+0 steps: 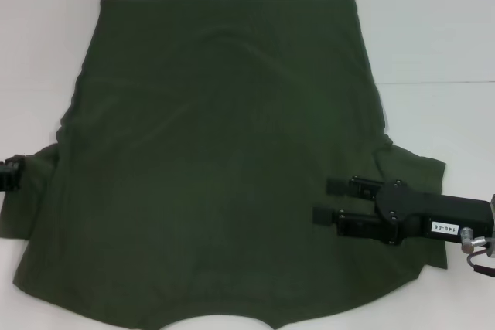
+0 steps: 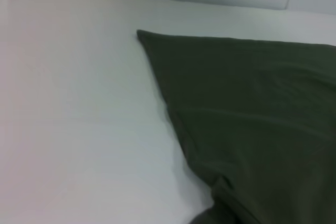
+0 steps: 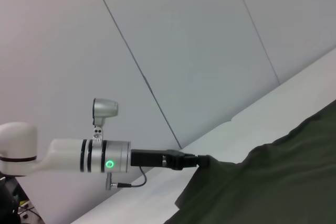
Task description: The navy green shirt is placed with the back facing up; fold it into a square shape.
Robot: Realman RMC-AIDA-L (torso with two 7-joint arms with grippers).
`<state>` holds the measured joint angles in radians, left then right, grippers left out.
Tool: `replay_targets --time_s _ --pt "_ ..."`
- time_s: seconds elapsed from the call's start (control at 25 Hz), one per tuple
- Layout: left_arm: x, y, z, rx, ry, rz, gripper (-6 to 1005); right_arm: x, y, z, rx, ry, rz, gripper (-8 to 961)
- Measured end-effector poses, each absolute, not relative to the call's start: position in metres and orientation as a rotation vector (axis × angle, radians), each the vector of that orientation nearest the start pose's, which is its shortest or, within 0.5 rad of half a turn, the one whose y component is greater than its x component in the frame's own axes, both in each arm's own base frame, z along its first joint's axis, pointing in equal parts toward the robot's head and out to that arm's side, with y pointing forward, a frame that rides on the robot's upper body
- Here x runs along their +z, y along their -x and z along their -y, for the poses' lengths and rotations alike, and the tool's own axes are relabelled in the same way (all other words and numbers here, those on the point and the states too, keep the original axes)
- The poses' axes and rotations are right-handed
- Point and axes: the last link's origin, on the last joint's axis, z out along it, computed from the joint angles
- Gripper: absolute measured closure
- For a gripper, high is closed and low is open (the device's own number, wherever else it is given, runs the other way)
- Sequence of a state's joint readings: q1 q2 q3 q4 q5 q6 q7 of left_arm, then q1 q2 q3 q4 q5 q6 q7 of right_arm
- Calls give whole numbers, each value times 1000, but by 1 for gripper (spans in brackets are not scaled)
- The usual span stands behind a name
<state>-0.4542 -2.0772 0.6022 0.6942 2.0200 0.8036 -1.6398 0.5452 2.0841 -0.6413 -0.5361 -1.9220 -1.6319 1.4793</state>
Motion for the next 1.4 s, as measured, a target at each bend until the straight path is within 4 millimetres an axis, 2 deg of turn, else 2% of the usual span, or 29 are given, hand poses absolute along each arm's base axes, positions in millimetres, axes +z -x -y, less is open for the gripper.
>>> replay_targets --time_s 0.68,1.4 --pt "91 363 -394 -179 1845 885 996 -17 -250 -321 980 2681 -891 135" --pt "103 355 -407 -124 1817 784 996 -16 -249 -322 992 2673 -891 135"
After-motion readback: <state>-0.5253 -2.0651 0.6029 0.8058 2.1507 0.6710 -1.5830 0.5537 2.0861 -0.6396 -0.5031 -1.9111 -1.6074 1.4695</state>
